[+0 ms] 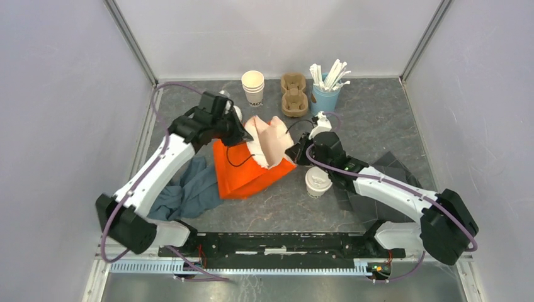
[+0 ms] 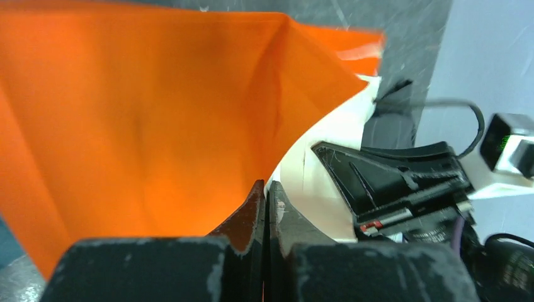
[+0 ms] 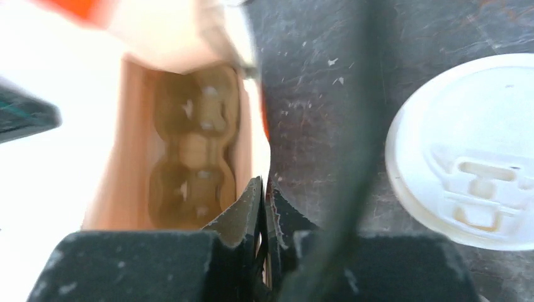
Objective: Pack the takeout coffee
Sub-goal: Adjust the takeout bag at the center of the board.
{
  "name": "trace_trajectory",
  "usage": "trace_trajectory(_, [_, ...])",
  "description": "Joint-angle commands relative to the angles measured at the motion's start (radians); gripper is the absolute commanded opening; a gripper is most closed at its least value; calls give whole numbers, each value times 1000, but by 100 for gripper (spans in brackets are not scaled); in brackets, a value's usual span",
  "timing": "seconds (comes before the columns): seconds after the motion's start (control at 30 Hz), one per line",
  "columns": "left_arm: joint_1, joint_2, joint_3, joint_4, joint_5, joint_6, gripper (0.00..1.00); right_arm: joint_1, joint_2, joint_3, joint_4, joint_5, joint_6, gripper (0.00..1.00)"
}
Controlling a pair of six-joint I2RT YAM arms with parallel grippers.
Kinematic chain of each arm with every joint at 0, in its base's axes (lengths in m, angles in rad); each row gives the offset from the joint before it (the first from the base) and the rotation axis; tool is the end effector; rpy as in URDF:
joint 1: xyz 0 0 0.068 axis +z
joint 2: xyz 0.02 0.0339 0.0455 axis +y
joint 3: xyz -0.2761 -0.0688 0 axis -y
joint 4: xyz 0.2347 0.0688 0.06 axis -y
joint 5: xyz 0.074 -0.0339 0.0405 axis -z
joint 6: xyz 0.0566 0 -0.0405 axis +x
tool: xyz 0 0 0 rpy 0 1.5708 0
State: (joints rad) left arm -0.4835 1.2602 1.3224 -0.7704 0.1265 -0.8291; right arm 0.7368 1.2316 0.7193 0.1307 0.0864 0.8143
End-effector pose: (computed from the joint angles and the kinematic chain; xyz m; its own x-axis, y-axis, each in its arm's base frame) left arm 0.2313 -0.1295 0.3662 -0.7916 -0.4105 -0.4526 -0.0558 0.7862 -0.6155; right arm 0.2130 0.1866 0.2626 -0.6330 0.4040 -0.6604 -0.2182 0.7254 0.6529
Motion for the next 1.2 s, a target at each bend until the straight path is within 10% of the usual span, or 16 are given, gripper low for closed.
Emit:
trace_trajectory(0.0, [0, 36, 56, -20, 95, 4, 2, 5, 39, 151, -61, -60, -131, 16])
trace_trajectory(0.33, [0, -11, 143, 33, 81, 192, 2, 13, 29, 460, -364, 28, -320, 98])
trace_trajectory(0.57, [0, -165, 1, 243, 79, 331, 2, 13, -36, 619, -415, -21, -603, 98])
trace_trajectory(1.17, [0, -272, -238, 254, 29, 376, 2, 29, -46, 502, -446, -93, -541, 98])
